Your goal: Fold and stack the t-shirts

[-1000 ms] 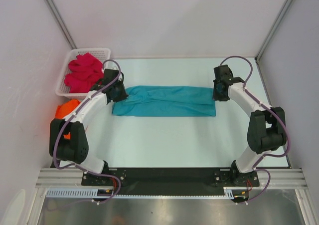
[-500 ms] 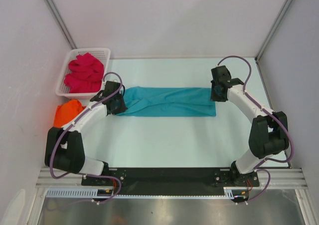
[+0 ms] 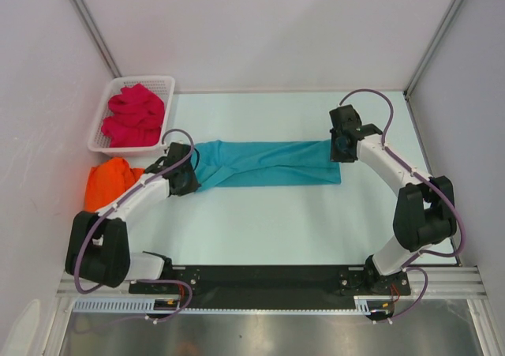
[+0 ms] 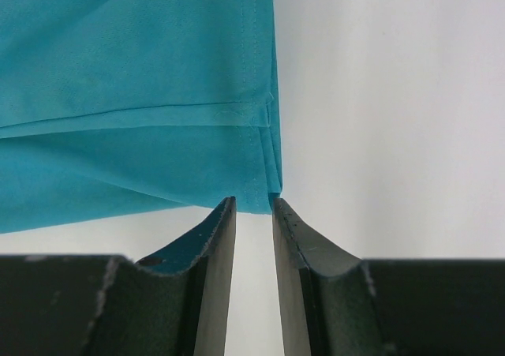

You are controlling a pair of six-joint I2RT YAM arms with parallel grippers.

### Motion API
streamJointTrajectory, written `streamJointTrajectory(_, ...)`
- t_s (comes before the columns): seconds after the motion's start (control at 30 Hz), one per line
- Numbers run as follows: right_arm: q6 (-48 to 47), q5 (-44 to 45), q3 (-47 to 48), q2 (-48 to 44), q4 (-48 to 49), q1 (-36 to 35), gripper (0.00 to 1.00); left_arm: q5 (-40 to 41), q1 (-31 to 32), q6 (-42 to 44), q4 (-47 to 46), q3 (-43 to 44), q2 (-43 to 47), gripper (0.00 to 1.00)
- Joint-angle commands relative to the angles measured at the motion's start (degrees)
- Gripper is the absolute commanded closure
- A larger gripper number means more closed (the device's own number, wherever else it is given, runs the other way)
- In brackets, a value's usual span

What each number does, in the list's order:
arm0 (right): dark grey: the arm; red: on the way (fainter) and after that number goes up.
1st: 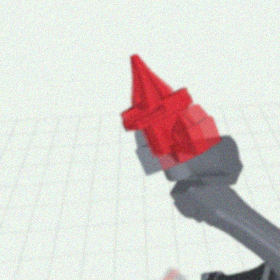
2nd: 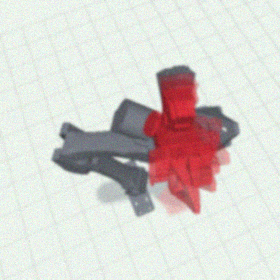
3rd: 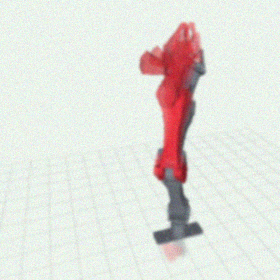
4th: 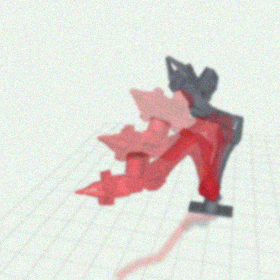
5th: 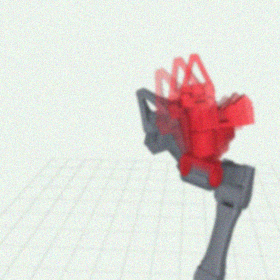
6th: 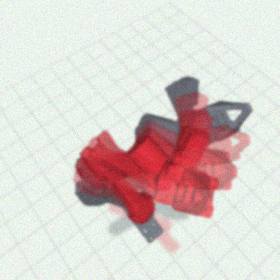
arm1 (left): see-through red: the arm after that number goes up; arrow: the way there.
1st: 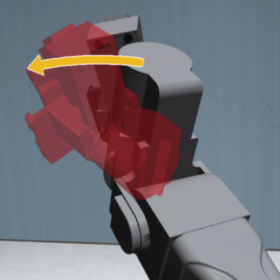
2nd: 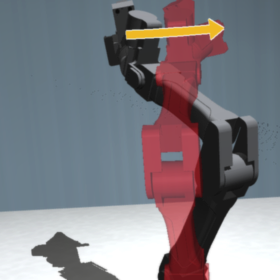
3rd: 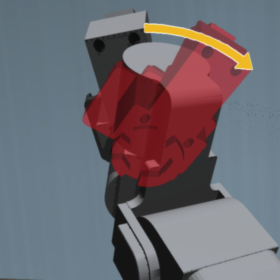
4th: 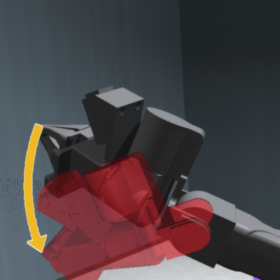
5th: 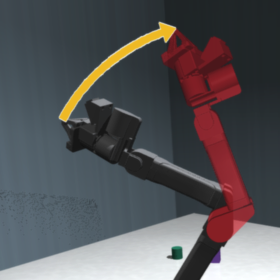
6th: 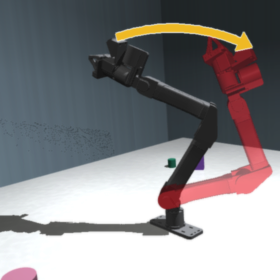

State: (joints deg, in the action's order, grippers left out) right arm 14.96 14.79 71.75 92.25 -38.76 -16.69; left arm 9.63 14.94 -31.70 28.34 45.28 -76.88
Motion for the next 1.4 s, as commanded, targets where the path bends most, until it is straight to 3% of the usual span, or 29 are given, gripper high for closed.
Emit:
streamJointTrajectory(0.0,0.6,0.5,2.3,0.0,0.5,-0.5,0.69,2.3,1.8,-3.7,0.0,-2.5,5.0,0.88)
streamJointTrajectory(0.1,0.9,0.5,2.6,0.0,0.6,-1.2,0.69,2.4,1.9,-4.0,0.1,-3.1,6.7,0.73)
streamJointTrajectory(0.23,1.1,0.8,1.9,-0.7,0.7,-1.9,0.69,2.7,1.9,-3.5,0.7,-2.0,7.5,0.42)
streamJointTrajectory(0.37,1.1,1.1,1.0,-1.9,0.7,-1.8,0.69,2.6,1.9,-3.2,0.8,0.8,6.8,0.30)
streamJointTrajectory(0.93,0.7,2.1,0.2,-6.6,-1.1,-0.5,0.69,8.7,1.9,-2.3,-0.7,19.0,-13.8,0.30)
streamJointTrajectory(1.1,0.1,2.1,-0.3,-7.0,-1.3,0.3,0.69,8.5,1.9,-2.4,0.5,20.6,-15.3,0.31)
streamJointTrajectory(1.27,0.0,1.6,-0.9,-6.6,-0.8,0.7,0.69,14.0,1.7,-2.0,2.4,18.7,-12.2,0.32)
streamJointTrajectory(1.37,0.2,1.2,-1.2,-6.1,-0.3,0.4,0.69,12.1,-0.1,-2.1,1.6,17.8,-12.7,0.34)
